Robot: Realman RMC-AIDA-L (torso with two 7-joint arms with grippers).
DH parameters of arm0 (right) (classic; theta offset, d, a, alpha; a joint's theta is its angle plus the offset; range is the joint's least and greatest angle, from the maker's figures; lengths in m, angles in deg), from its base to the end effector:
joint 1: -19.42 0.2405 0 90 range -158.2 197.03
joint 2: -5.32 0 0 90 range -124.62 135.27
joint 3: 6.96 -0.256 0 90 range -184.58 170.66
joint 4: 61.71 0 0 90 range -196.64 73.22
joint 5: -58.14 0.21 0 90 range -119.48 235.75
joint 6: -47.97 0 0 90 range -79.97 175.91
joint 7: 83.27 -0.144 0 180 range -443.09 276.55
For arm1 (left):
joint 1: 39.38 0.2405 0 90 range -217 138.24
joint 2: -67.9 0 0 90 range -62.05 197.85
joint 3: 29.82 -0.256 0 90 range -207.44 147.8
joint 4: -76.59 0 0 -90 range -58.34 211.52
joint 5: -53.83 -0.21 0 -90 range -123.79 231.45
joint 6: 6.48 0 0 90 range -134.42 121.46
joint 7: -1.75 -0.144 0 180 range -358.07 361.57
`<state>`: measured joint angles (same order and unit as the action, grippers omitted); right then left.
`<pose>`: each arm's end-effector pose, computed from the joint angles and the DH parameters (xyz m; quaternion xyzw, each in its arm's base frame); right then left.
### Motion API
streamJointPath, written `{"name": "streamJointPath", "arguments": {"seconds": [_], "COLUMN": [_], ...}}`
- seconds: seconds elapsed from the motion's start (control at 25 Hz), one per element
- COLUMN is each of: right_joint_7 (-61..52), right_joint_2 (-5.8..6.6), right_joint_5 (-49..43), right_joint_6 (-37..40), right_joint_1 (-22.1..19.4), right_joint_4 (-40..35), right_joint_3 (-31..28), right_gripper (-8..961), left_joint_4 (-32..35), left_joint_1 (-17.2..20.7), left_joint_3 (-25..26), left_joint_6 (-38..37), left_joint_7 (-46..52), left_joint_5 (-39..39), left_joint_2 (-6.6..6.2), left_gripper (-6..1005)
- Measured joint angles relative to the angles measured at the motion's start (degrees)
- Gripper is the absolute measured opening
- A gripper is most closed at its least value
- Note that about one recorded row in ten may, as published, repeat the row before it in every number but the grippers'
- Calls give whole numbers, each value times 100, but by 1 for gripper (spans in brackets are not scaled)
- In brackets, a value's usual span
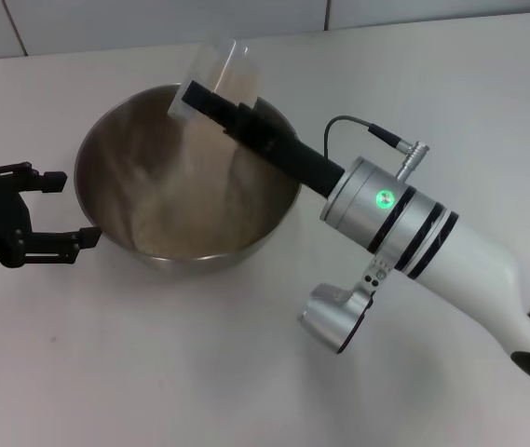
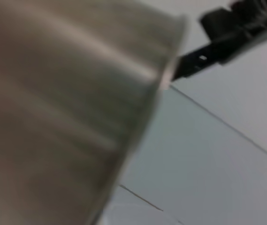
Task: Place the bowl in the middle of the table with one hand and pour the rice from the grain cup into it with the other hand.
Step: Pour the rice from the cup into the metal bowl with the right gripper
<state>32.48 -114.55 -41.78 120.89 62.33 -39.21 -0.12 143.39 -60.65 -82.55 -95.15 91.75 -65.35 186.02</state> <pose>0.1740 0.3263 -0.1146 -0.4919 -0.6873 -0.1031 0.5244 -0.2571 0.3256 0.0516 -0.9693 -0.1414 -0.0869 0.1812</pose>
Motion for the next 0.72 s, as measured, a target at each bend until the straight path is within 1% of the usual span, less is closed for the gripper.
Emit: {"name": "streamJointPath", "arguments": {"seconds": [0.12,0.16,0.2,0.36,0.72], "right_joint_7": [841,1286,1286,1957,2088], "right_joint_2": [0,0,0,0,0], "right_joint_5": [-5,-7,-7,-31,-163], "right_joint_6": [-83,-124,-124,-139,-150], "right_joint_1": [-49,-68,-68,-72,-130], "right_joint_4": [125,196,196,260,303], "right_joint_3": [-53,-88,-88,-97,-126], "right_gripper": [4,4,4,5,4], "left_joint_4": [7,9,9,0,-15], "left_joint_1": [-11,-22,-26,-41,-45], "left_joint_3": [0,0,0,0,0], "left_joint_6": [-3,-5,-5,-7,-8], "left_joint_7": [0,0,0,0,0], "left_joint_5": [0,0,0,-3,-9], "left_joint_2": [0,0,0,0,-1], "left_gripper": [863,863,863,863,863]}}
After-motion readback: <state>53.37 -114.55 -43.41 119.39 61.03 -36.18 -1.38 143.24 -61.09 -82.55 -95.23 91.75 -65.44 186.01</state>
